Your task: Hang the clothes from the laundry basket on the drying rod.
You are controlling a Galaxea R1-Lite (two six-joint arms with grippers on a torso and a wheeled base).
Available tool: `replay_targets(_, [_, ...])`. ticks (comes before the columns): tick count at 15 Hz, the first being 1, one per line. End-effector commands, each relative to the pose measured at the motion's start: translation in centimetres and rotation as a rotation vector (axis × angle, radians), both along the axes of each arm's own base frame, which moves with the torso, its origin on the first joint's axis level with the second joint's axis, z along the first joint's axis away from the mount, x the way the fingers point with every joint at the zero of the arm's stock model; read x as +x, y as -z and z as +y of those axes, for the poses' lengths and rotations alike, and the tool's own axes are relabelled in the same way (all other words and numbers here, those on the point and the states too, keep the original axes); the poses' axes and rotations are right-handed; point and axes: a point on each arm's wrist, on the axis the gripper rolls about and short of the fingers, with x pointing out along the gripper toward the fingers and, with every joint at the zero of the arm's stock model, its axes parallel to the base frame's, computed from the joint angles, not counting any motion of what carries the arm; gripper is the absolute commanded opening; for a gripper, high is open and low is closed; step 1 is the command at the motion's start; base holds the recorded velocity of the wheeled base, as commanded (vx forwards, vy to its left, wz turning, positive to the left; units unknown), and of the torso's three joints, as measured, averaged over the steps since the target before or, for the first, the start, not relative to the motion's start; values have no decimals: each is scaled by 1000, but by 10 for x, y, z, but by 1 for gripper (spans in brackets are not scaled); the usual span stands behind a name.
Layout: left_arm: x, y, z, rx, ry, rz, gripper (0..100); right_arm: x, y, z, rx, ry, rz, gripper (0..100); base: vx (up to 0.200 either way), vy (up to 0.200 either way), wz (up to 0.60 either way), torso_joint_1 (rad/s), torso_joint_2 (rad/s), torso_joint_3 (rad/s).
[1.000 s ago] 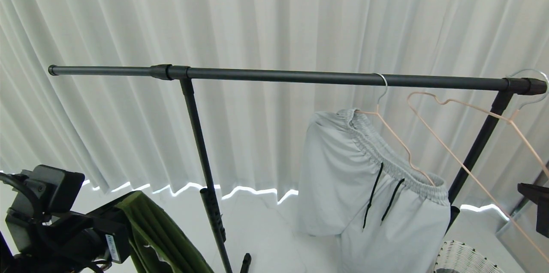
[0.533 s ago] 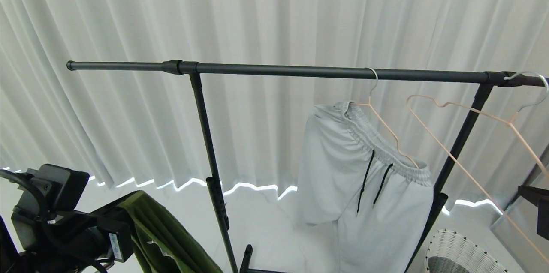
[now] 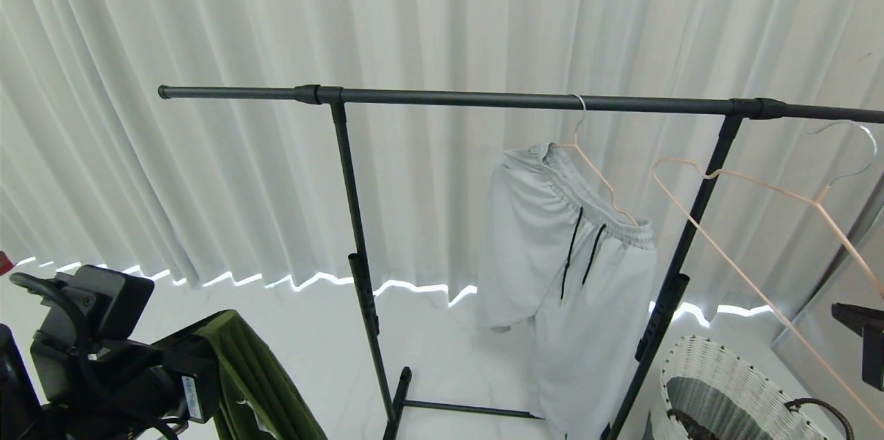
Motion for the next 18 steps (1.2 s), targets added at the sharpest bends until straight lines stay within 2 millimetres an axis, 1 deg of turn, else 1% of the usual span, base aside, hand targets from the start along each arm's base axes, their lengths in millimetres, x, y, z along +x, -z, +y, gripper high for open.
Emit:
replay_targets(1, [3, -2, 0, 0, -6, -4, 0, 1, 0, 0, 0, -2, 3, 0, 0, 0, 0, 0, 0, 0])
replay_targets(3, [-1, 1, 1, 3, -6, 0, 0, 2, 1, 1, 7, -22, 11, 0, 0, 0, 0, 0, 0, 0])
replay_targets(4, [0, 3, 1, 6, -10, 10, 0, 3, 2, 2, 9, -30, 19, 0, 0, 0, 0, 0, 0, 0])
replay_targets(5, [3, 2, 2, 7, -22, 12, 0, 3, 3, 2, 13, -32, 21, 0, 0, 0, 0, 0, 0, 0])
replay_targets(7, [18, -4, 1, 5, -41, 7, 0, 0, 3, 1, 17, -37, 13, 0, 0, 0, 0, 0, 0, 0])
replay_targets(9, [28, -3, -1, 10, -45, 25, 0, -2, 1, 2, 40, -71, -1, 0, 0, 0, 0, 0, 0, 0])
replay_targets(12, [42, 1, -6, 25, -39, 58, 0, -20, -7, 3, 128, -272, -49, 0, 0, 0, 0, 0, 0, 0])
replay_targets(13, [49, -1, -10, 25, -27, 58, 0, -26, -6, 6, 162, -379, -21, 0, 0, 0, 0, 0, 0, 0])
replay_targets(15, [53, -5, -17, 22, -2, 43, 0, -25, -3, 11, 175, -461, 29, 0, 0, 0, 0, 0, 0, 0])
replay_targets(18, [53, -10, -29, 21, 52, 21, 0, -19, -7, 25, 169, -561, 52, 0, 0, 0, 0, 0, 0, 0])
